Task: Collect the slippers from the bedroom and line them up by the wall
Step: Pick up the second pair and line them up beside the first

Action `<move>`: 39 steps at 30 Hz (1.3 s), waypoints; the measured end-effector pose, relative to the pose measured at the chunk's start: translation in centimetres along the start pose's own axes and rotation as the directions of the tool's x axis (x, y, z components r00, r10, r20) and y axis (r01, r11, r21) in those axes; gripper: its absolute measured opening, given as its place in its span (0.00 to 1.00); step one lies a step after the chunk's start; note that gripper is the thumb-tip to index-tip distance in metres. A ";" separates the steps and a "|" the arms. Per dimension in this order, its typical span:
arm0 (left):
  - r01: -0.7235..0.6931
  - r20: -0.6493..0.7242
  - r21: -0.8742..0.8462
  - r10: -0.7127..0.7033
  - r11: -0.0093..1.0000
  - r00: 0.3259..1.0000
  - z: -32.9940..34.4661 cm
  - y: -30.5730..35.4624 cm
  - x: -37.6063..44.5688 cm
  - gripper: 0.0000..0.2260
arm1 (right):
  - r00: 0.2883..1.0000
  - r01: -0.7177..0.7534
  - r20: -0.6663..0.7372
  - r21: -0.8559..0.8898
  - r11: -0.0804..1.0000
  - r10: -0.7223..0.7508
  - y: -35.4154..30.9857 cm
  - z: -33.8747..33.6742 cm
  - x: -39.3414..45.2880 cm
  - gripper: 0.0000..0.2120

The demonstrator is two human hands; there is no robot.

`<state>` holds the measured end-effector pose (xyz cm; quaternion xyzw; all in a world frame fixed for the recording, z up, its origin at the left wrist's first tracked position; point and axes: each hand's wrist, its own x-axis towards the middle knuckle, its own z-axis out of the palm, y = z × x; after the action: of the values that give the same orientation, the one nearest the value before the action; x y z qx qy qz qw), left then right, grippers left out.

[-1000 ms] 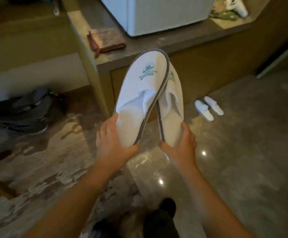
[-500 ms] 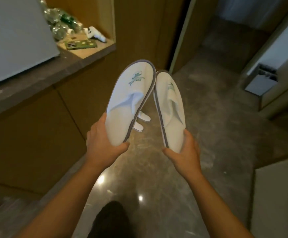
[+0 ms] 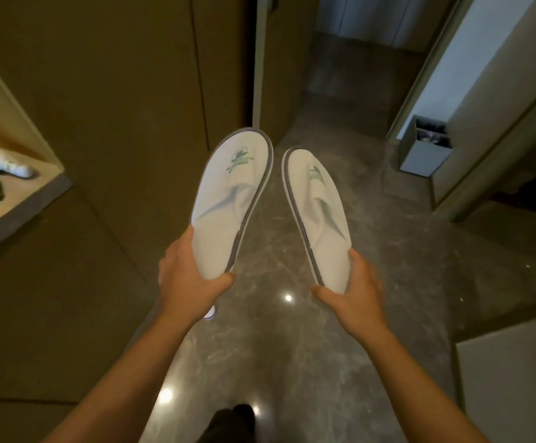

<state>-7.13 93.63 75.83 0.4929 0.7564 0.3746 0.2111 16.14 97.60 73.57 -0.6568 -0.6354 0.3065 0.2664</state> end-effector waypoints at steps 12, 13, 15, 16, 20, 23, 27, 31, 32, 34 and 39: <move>0.261 -0.202 0.009 -0.254 0.965 0.946 15.2 4.1 18.4 0.40 | 0.967 0.166 0.210 -0.107 0.980 -0.141 3.7 -1.2 29.5 0.41; 0.310 -0.229 -0.004 -0.303 0.951 0.925 16.4 4.4 19.7 0.40 | 0.960 0.183 0.236 -0.119 0.976 -0.151 3.6 -1.0 32.1 0.42; 0.367 -0.284 -0.038 -0.363 0.929 0.888 18.5 5.1 22.3 0.41 | 0.946 0.204 0.283 -0.136 0.969 -0.160 3.1 -0.2 37.1 0.43; 0.402 -0.309 -0.046 -0.396 0.915 0.865 19.4 5.3 23.2 0.42 | 0.932 0.224 0.324 -0.162 0.961 -0.162 2.8 0.2 39.2 0.42; 0.534 -0.351 -0.042 -0.513 0.845 0.784 22.0 4.7 25.9 0.44 | 0.842 0.373 0.482 -0.195 0.907 -0.243 2.1 3.0 45.0 0.35; 0.609 -0.359 -0.109 -0.603 0.785 0.713 23.8 2.4 28.1 0.44 | 0.779 0.430 0.575 -0.196 0.881 -0.252 2.1 6.5 48.4 0.32; 0.683 -0.308 -0.196 -0.705 0.704 0.639 26.8 -2.1 31.8 0.44 | 0.749 0.449 0.621 -0.221 0.866 -0.230 3.0 12.8 52.9 0.32; 0.752 -0.244 -0.225 -0.783 0.620 0.573 29.9 -7.7 35.4 0.45 | 0.720 0.418 0.674 -0.229 0.879 -0.167 5.0 19.6 56.5 0.37; 0.764 -0.235 -0.227 -0.795 0.604 0.559 30.7 -9.1 36.2 0.45 | 0.709 0.420 0.687 -0.229 0.878 -0.160 5.6 21.2 57.4 0.38; 0.782 -0.221 -0.230 -0.814 0.579 0.538 32.3 -11.7 37.7 0.45 | 0.691 0.436 0.707 -0.237 0.868 -0.154 6.7 24.2 59.0 0.37; 0.826 -0.229 -0.253 -0.860 0.504 0.455 37.0 -19.6 40.8 0.45 | 0.648 0.437 0.759 -0.294 0.850 -0.070 11.4 33.0 62.7 0.36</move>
<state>-10.51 139.17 39.32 -0.0278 0.9033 0.3354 0.2661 -0.43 158.26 39.02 -0.4256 -0.8286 0.3415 -0.1252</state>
